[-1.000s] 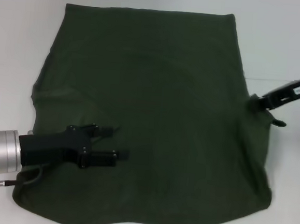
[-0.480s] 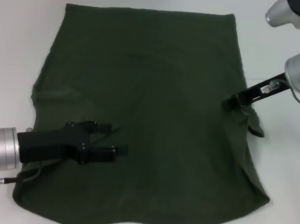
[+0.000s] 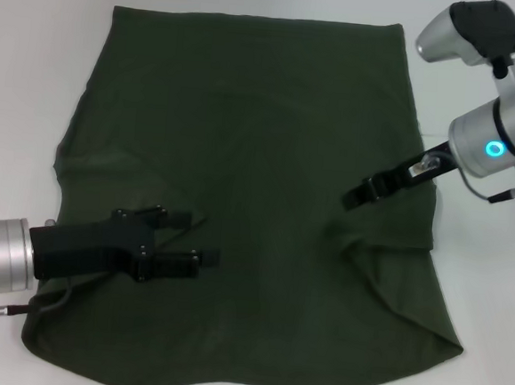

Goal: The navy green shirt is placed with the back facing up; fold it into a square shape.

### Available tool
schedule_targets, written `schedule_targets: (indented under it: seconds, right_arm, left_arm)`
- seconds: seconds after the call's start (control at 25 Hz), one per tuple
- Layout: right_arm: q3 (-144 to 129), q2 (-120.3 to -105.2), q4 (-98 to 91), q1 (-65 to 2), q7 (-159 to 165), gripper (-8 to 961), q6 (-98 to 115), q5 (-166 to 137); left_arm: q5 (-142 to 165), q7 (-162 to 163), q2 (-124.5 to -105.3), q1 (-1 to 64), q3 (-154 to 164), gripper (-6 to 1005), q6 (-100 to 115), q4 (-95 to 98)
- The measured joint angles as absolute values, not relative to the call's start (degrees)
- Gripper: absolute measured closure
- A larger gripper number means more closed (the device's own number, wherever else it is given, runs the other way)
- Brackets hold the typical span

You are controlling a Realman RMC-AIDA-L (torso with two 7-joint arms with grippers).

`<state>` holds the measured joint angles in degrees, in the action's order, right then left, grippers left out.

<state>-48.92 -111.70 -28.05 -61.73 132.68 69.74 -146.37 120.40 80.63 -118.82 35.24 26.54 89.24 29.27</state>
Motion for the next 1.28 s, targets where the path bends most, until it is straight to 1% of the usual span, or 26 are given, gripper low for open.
schedule_targets:
  seconds: [0.08,0.2,0.32,0.44,0.64,0.8,0.84,1.0,1.28]
  right_arm:
    - [-48.9,-112.09,-28.0,-62.1,133.6,878,71.3,-146.3]
    - [-48.5,-112.37,-28.2,-62.3,135.5,764,72.8,-145.9]
    - [-48.2,-111.85,-29.0,-61.7,137.1,650,73.0,-144.9]
    - [-47.3,-110.30,-30.0,-59.6,139.0,395,73.1,-144.6]
    - [-44.2,-107.12,-30.3,-55.5,141.6,300,72.9,-144.6]
    - [-41.9,-105.37,-29.7,-52.5,142.7,224,72.9,-144.6]
    - [-41.7,-105.14,-29.5,-52.0,143.0,205,72.8,-144.6]
    - [-41.6,-104.83,-28.1,-50.7,143.7,207,72.2,-144.7]
    - [-41.8,-105.25,-24.5,-50.4,143.5,210,67.5,-144.8]
  left_arm:
    - [120.4,80.7,-118.82,35.2,26.5,58,89.3,29.3]
    - [120.4,80.7,-118.82,35.2,26.5,58,89.3,29.3]
    - [120.4,80.6,-118.83,35.1,26.6,58,89.3,29.3]
    - [120.4,80.6,-118.83,35.0,26.5,58,89.4,29.3]
    - [120.4,80.5,-118.83,35.0,26.8,58,89.4,29.3]
    - [120.4,80.4,-118.83,35.2,27.0,58,89.5,29.1]
    - [120.5,80.3,-118.83,35.2,27.0,58,89.5,29.1]
    - [120.6,80.2,-118.83,35.2,27.1,58,89.5,29.2]
    - [120.9,79.4,-118.84,35.4,27.1,58,89.5,29.0]
